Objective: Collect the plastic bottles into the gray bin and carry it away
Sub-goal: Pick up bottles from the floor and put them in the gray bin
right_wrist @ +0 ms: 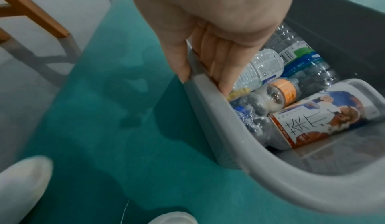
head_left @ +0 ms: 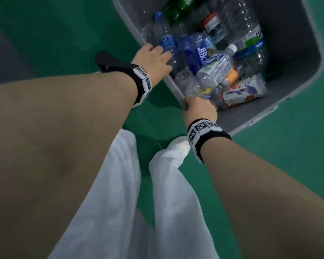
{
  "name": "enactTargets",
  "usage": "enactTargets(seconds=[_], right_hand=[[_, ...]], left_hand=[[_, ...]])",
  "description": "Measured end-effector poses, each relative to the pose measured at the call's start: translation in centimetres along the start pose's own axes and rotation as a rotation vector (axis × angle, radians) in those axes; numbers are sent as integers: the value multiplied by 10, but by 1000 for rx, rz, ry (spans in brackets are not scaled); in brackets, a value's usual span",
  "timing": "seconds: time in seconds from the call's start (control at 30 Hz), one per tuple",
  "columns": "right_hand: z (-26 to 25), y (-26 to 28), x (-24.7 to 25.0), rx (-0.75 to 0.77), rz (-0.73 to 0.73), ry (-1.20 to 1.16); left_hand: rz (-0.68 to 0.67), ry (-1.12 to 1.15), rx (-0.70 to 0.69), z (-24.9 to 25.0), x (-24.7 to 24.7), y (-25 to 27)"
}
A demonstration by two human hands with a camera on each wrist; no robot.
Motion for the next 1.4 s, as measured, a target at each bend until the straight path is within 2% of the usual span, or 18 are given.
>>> enactTargets(seconds=[0.07, 0.17, 0.43, 0.7, 1.03, 1.23, 1.4], right_hand=[[-7, 10, -11, 9, 30, 50], [-24, 22, -28, 38, -6, 90], [-118, 78, -95, 124, -105, 52], [-196, 135, -160, 153, -160, 49], [-225, 174, -215, 129, -244, 90], [-228, 178, -229, 123, -237, 108], [-224, 179, -228, 54, -269, 61]], left_hand=[[-25, 28, 33, 1, -15, 19], [-35, 64, 59, -1, -34, 47], [-50, 109, 115, -36, -96, 136], [27, 79, 107, -52, -145, 223], [175, 152, 93, -42, -186, 288], [101, 223, 124, -35, -200, 302], [17, 378, 368, -39, -195, 311]])
Point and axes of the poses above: each hand's wrist, its own y-axis away from the middle knuckle, its own x-axis out of the back of the hand, z = x × y, the point moved 10 cm from there along -y, towards the middle knuckle, and after that the axes turned 1 degree about z, right-handed, at the moved point
